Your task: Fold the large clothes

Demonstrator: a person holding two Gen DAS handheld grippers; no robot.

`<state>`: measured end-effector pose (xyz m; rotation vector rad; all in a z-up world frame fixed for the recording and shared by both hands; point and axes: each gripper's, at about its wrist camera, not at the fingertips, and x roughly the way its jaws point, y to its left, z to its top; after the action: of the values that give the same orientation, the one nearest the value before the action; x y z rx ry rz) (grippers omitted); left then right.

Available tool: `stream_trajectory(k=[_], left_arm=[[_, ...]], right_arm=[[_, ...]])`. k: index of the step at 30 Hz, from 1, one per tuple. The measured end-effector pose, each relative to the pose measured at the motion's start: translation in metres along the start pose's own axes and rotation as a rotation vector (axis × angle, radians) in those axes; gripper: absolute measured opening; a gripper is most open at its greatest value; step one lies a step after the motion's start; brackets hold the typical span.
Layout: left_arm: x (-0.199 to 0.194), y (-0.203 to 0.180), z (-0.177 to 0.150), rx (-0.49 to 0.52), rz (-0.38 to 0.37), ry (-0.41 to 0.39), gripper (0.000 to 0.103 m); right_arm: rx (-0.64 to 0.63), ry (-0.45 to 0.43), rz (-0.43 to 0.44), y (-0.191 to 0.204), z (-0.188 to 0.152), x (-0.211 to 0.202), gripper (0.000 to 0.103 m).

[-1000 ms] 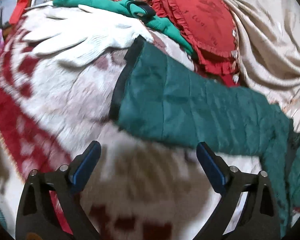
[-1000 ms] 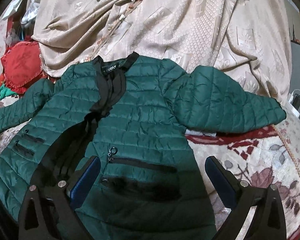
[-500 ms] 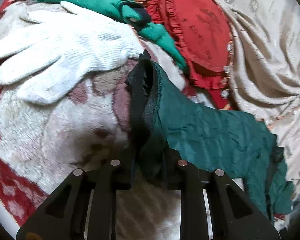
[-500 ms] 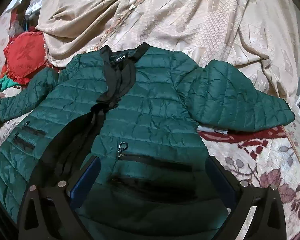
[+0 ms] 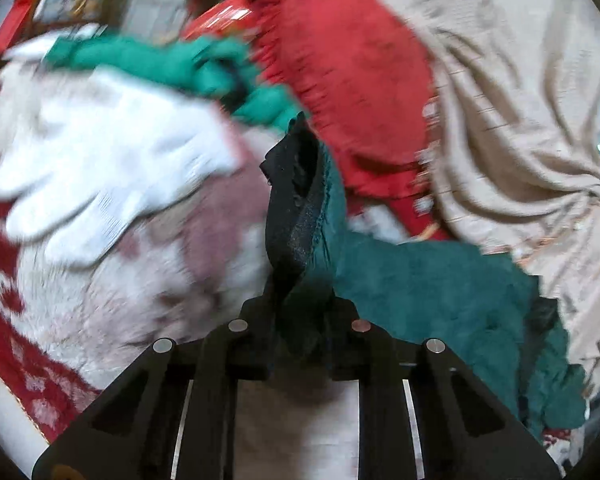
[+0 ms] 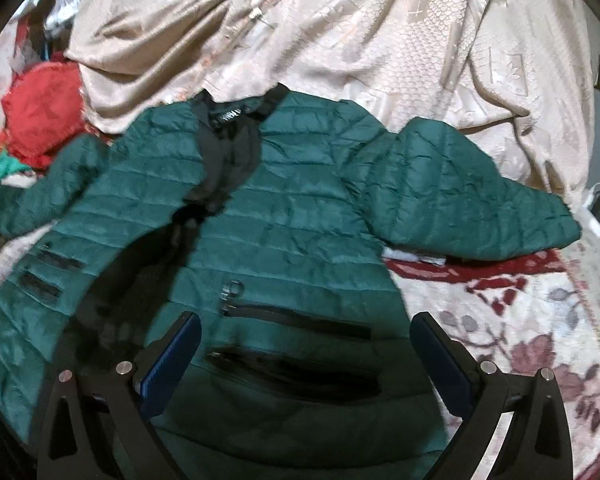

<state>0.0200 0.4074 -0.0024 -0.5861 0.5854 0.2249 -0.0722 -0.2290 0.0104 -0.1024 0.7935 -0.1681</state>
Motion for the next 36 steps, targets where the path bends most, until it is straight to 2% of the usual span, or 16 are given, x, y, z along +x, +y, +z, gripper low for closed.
stream_trajectory(k=[2,4,11,13,15,18,21,27,32,36], left_arm=[[-0.015,-0.027,0.010,0.020,-0.061,-0.029,0.016],[-0.025,-0.056,0.016,0.038,-0.133,-0.038,0.016],[-0.033,-0.180,0.012,0.162,-0.324,-0.022,0.016],[-0.031,-0.219,0.006,0.216,-0.373,-0.014,0.016],[-0.027,-0.252,-0.002,0.258,-0.409,-0.003,0.016],[-0.016,-0.297,-0.014,0.280,-0.461,0.026,0.016],[0.000,-0.337,-0.035,0.307,-0.505,0.065,0.016],[0.049,-0.397,-0.095,0.350,-0.594,0.196,0.016],[0.085,-0.426,-0.140,0.361,-0.652,0.295,0.016],[0.100,-0.444,-0.169,0.325,-0.737,0.350,0.016]], right_arm=[[0.010,0.043,-0.059,-0.007,0.001,0.007,0.103],[0.046,0.058,-0.082,-0.018,0.007,0.011,0.103],[0.056,0.022,-0.138,-0.038,0.034,0.021,0.103],[0.098,0.029,-0.100,-0.044,0.024,0.031,0.103],[0.139,0.106,-0.061,-0.049,0.019,0.045,0.103],[0.227,0.134,-0.002,-0.060,0.016,0.052,0.103],[0.242,0.165,-0.010,-0.064,0.015,0.059,0.103],[0.296,0.233,-0.005,-0.071,0.010,0.078,0.103],[0.324,0.263,-0.011,-0.076,0.008,0.084,0.103],[0.317,0.267,-0.017,-0.075,0.010,0.086,0.103]])
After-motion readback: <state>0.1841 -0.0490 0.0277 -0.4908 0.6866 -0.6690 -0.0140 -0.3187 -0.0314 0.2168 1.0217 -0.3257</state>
